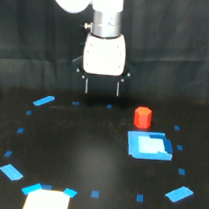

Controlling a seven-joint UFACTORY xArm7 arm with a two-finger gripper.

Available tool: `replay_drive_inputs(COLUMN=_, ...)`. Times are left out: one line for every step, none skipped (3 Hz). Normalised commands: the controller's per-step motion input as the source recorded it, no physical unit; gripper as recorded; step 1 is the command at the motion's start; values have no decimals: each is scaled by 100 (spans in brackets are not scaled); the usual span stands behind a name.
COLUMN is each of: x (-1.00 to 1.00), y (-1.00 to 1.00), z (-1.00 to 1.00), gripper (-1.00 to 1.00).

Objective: Pick up the red object from the table

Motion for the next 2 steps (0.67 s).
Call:
replay_drive_inputs(x=100, y=-100, z=-32, gripper=100)
replay_drive_inputs(x=22, y=-78, z=-100, gripper=100)
